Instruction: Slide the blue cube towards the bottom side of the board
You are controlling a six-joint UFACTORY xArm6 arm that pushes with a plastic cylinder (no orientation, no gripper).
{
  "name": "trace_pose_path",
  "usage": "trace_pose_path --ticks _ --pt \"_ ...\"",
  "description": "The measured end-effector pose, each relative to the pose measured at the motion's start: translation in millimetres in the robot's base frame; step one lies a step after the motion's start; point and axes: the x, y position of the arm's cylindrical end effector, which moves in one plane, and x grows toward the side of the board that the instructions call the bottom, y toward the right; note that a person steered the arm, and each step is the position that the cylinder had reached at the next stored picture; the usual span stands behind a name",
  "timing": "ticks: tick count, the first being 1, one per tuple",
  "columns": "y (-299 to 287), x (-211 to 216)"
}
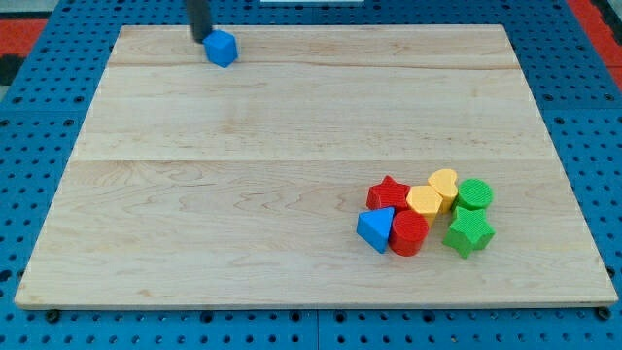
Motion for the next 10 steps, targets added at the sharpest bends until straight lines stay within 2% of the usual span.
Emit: trace_pose_path --ticks 1,2,3,4,5,7,9,10 --pt "55.4 37.7" --pt "50.8 66.2" --pt "-17.7 55.5" --pt "-9.4 63.7" --pt "34.9 81.5" --pt "35.0 120.9" --pt "-36.5 126.0" --pt "-21.9 146.7"
